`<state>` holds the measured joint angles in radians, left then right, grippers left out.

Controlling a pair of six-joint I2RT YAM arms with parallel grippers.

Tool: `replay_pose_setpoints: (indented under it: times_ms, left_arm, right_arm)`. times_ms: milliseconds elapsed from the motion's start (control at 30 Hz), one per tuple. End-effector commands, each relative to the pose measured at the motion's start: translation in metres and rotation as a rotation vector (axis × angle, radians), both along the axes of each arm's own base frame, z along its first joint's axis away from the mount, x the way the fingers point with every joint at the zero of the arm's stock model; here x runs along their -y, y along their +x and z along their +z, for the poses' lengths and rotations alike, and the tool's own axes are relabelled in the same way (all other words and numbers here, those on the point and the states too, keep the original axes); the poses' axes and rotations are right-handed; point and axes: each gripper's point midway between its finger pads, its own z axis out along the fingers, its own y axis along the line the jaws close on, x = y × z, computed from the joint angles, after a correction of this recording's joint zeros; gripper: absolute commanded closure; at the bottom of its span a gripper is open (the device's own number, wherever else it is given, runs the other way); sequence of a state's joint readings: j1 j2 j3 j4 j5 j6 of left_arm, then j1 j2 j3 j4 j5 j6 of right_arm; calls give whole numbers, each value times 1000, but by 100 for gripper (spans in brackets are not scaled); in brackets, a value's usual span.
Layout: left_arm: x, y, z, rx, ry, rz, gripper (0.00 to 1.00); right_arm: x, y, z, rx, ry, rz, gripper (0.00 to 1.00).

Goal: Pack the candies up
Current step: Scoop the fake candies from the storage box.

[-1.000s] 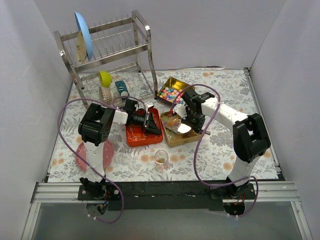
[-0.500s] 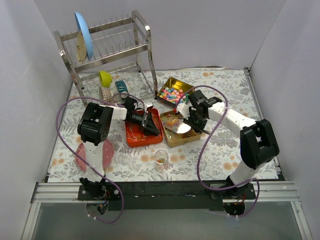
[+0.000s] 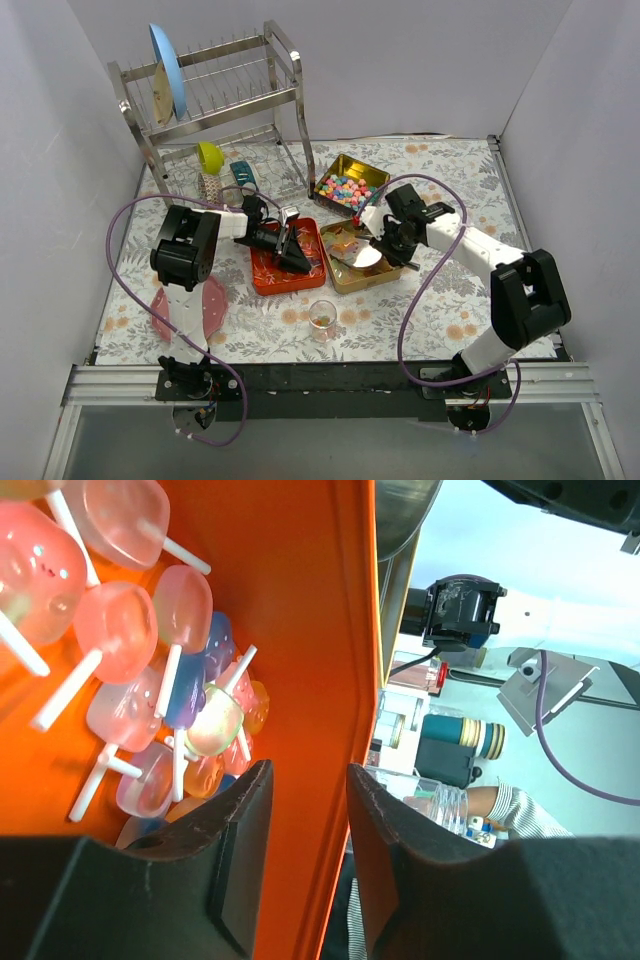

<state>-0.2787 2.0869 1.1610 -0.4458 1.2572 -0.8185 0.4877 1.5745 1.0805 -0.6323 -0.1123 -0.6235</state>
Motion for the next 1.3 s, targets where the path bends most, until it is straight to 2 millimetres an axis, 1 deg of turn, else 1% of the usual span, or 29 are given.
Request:
replay_pose_setpoints:
  times_ms: [0,33,100,200,300,333,367,400,467,500,633,667,733,767,800,833,867,933,967,1000,1067,1100,1167,1200,1267]
  left_arm:
    - [0,5,26,91,-16,-5,65]
    - [0,6,27,94,-15,-6,65]
    - [-1,6,26,98,-9,-7,65]
    - [-1,6,26,104,-5,-6,65]
    - [-1,5,25,102,0,-6,65]
    - [-2,4,24,100,2,-4,65]
    - [-2,3,24,100,3,-4,65]
    - [-3,3,24,97,5,-2,66]
    - [-2,2,23,101,5,-4,66]
    - [-3,1,22,95,9,-3,66]
    - [-4,0,22,99,15,-6,66]
    - [-4,0,22,100,20,-7,66]
    - [-6,-2,20,99,28,-18,66]
    - [-7,-6,19,83,36,-25,66]
    - [-9,-6,18,80,39,-23,66]
    - [-10,-6,17,89,44,-27,66]
    - [-12,-8,15,83,57,-29,66]
    - [-16,-10,15,81,67,-30,66]
    - [-19,-14,14,75,73,-37,66]
    - [-22,-16,13,72,82,-40,66]
    - [-27,-21,12,56,89,-55,66]
    - [-30,-21,13,52,92,-55,66]
    - [-32,-21,16,47,92,-61,64]
    - [-32,-20,17,60,89,-66,63]
    - [-31,-15,21,77,82,-68,61]
  right_arm:
    - [-13,-3,-13,-75,47,-19,73]
    - [-12,-2,-14,-72,45,-19,69]
    - [-12,-1,-15,-68,43,-8,64]
    - [-9,-8,-22,-131,14,-15,59]
    - [-10,-10,-24,-157,31,-25,59]
    - [-12,-11,-24,-160,38,-22,62]
    - [-13,-10,-23,-158,40,-24,67]
    - [-13,-9,-24,-155,41,-23,76]
    - [-14,-5,-22,-142,43,-34,84]
    - [-12,-2,-21,-132,47,-43,98]
    - [-13,4,-14,-102,102,-49,99]
    - [-12,4,-15,-99,108,-43,99]
    - [-16,7,-9,-61,152,-30,99]
    - [-14,5,-10,-61,168,-26,99]
    - [-16,6,-3,-37,199,-18,99]
    - [-20,4,0,-34,230,-6,99]
    - [-22,8,2,-12,252,-2,99]
    - [-24,2,0,-17,274,11,99]
    - [-25,5,1,3,286,8,99]
    - [-23,1,-1,2,293,3,99]
    - [-23,1,2,24,306,9,99]
    - [-23,3,7,51,316,11,99]
    - [-23,0,8,59,325,16,99]
    - [-23,1,14,78,336,18,99]
    - [-22,-2,15,80,348,11,99]
